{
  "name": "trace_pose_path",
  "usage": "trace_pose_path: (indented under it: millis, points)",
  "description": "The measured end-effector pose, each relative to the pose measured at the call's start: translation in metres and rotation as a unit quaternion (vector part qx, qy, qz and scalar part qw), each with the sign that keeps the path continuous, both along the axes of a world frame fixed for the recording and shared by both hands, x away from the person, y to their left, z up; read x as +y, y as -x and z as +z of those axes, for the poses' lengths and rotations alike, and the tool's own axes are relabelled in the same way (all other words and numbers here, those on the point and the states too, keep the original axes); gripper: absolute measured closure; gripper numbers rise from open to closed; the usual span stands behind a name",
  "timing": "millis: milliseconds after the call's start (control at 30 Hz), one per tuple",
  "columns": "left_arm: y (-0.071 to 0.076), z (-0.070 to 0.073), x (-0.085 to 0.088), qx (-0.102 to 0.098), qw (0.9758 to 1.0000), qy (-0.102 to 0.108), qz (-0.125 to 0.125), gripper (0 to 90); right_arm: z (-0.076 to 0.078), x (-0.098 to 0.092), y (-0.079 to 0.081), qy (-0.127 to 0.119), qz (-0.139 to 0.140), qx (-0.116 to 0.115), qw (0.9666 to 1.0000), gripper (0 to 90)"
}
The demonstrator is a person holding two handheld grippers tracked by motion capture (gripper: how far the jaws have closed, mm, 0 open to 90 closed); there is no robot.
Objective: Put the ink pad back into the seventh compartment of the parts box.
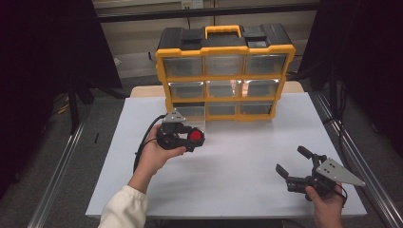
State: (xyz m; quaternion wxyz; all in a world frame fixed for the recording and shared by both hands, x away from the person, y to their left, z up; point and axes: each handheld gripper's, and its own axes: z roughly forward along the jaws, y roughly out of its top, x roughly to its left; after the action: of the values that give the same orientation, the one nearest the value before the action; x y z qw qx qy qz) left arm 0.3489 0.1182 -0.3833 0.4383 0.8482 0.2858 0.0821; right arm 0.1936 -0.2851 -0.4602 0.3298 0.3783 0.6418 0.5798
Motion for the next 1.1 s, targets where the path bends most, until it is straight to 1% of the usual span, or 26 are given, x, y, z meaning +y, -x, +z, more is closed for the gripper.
trace_pose_path:
  millis: [33, 67, 167, 200, 233, 300, 367, 467, 500, 600, 633, 667, 733, 767, 833, 900, 967, 1000, 1033, 1067, 1100]
  points:
    - [-0.001, -0.001, -0.001, 0.0, 1.0, 0.009, 0.002, 29.7, 0.0, 0.0, 0.0, 0.0, 0.0, 0.0, 1.0, 2.2]
    - [-0.001, 0.0, -0.001, 0.001, 1.0, 0.004, 0.002, 29.7, 0.0, 0.0, 0.0, 0.0, 0.0, 0.001, 1.0, 2.2]
    - [-0.002, 0.001, -0.001, 0.001, 1.0, 0.006, 0.0, 29.7, 0.0, 0.0, 0.0, 0.0, 0.0, 0.0, 1.0, 2.2]
    - [-0.002, 0.003, -0.001, 0.003, 1.0, 0.002, 0.003, 29.7, 0.0, 0.0, 0.0, 0.0, 0.0, 0.0, 1.0, 2.2]
    - [-0.003, 0.003, 0.0, 0.0, 1.0, 0.0, 0.003, 29.7, 0.0, 0.0, 0.0, 0.0, 0.0, 0.001, 1.0, 2.2]
    - [-0.005, 0.003, -0.001, 0.0, 1.0, 0.009, 0.003, 29.7, 0.0, 0.0, 0.0, 0.0, 0.0, 0.001, 1.0, 2.2]
    - [-0.005, 0.004, 0.0, 0.002, 1.0, 0.001, 0.006, 29.7, 0.0, 0.0, 0.0, 0.0, 0.0, 0.002, 1.0, 2.2]
    - [-0.007, 0.004, 0.0, 0.0, 1.0, 0.004, 0.009, 29.7, 0.0, 0.0, 0.0, 0.0, 0.001, 0.0, 1.0, 2.2]
    - [-0.008, 0.005, 0.0, 0.002, 1.0, 0.001, 0.008, 29.7, 0.0, 0.0, 0.0, 0.0, 0.001, 0.0, 1.0, 2.2]
    - [-0.01, 0.006, -0.001, 0.001, 1.0, 0.002, 0.009, 29.7, 0.0, 0.0, 0.0, 0.0, 0.002, 0.0, 1.0, 2.2]
    - [-0.01, 0.007, -0.001, -0.001, 1.0, -0.002, 0.009, 29.7, 0.0, 0.001, 0.0, 0.0, 0.002, 0.0, 1.0, 2.2]
    - [-0.011, 0.007, -0.002, -0.001, 0.9999, 0.006, 0.009, 29.7, 0.0, 0.001, 0.0, 0.0, 0.002, 0.0, 1.0, 2.2]
    - [-0.011, 0.009, -0.002, 0.0, 1.0, 0.0, 0.01, 29.7, 0.0, 0.001, 0.0, -0.001, 0.002, 0.001, 1.0, 2.1]
    - [-0.012, 0.008, -0.002, -0.003, 0.9999, 0.006, 0.009, 29.6, 0.0, 0.0, 0.0, 0.0, 0.002, 0.0, 1.0, 2.2]
    - [-0.013, 0.01, -0.002, -0.002, 0.9999, 0.003, 0.011, 29.7, 0.0, 0.001, 0.0, -0.001, 0.003, 0.001, 1.0, 2.1]
    - [-0.014, 0.01, -0.002, -0.002, 0.9999, 0.008, 0.012, 29.7, 0.0, 0.0, 0.0, 0.001, 0.003, 0.002, 1.0, 2.1]
    - [-0.016, 0.012, -0.001, -0.002, 0.9999, -0.002, 0.013, 29.7, 0.0, 0.0, 0.0, 0.001, 0.003, 0.002, 1.0, 2.1]
    - [-0.016, 0.012, -0.001, -0.001, 0.9999, 0.005, 0.013, 29.7, 0.0, 0.0, 0.0, 0.0, 0.002, 0.002, 1.0, 2.1]
    - [-0.017, 0.011, -0.001, -0.004, 0.9999, 0.006, 0.014, 29.7, 0.0, 0.0, 0.0, -0.001, 0.001, 0.002, 1.0, 2.1]
    - [-0.017, 0.013, -0.001, -0.001, 0.9999, 0.002, 0.016, 29.7, 0.0, 0.0, 0.0, -0.001, 0.003, 0.002, 1.0, 2.1]
    - [-0.018, 0.013, -0.001, -0.002, 0.9999, -0.002, 0.016, 29.7, 0.0, 0.0, 0.0, -0.001, 0.003, 0.001, 1.0, 2.1]
